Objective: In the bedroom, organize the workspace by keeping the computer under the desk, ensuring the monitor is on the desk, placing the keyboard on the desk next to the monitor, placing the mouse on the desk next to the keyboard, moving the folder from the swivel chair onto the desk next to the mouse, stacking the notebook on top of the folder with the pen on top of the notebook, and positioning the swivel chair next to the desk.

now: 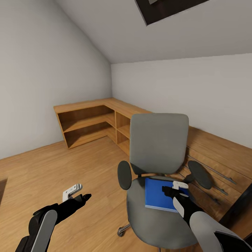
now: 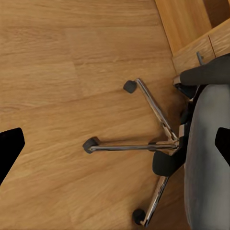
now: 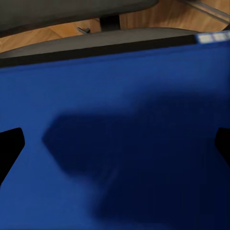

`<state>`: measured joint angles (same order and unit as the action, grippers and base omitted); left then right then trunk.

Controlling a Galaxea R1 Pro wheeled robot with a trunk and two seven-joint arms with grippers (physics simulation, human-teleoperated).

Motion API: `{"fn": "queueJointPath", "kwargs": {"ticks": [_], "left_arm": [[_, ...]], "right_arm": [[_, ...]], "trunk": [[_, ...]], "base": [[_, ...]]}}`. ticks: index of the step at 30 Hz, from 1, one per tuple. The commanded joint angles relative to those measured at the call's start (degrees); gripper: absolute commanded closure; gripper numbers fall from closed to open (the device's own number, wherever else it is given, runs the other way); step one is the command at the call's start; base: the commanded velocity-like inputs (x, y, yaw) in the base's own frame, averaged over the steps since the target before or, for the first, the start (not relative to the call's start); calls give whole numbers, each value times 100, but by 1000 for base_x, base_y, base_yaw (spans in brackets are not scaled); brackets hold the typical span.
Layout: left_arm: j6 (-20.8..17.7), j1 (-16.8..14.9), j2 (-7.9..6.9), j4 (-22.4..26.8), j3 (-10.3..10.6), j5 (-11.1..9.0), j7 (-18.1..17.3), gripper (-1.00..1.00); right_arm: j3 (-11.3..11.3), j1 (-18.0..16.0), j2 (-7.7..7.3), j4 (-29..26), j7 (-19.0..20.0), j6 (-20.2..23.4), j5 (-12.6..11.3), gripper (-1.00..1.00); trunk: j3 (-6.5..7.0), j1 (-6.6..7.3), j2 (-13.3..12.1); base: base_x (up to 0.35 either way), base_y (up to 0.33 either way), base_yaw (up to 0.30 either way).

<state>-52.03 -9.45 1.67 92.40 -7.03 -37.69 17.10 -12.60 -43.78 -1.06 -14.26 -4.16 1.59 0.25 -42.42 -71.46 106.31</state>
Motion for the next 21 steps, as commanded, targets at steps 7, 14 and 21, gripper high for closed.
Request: {"fn": "queueJointPath", "kwargs": {"ticks": [7, 14, 21], "left_arm": [[-35, -4, -7, -29, -9, -70, 41, -100], [-14, -4, -18, -275, -8, -71, 32, -100], [-11, -4, -18, -309, -2, -64, 29, -100]], "right_arm": [[-32, 1, 1, 125, -15, 17, -16, -100], [-32, 1, 1, 125, -15, 17, -16, -100], [-32, 1, 1, 125, -15, 22, -16, -100]], "trunk": [[-6, 0, 2], [-6, 0, 2], [-6, 0, 2]], "base": [[0, 0, 0], [-17, 0, 0], [-197, 0, 0]]}}
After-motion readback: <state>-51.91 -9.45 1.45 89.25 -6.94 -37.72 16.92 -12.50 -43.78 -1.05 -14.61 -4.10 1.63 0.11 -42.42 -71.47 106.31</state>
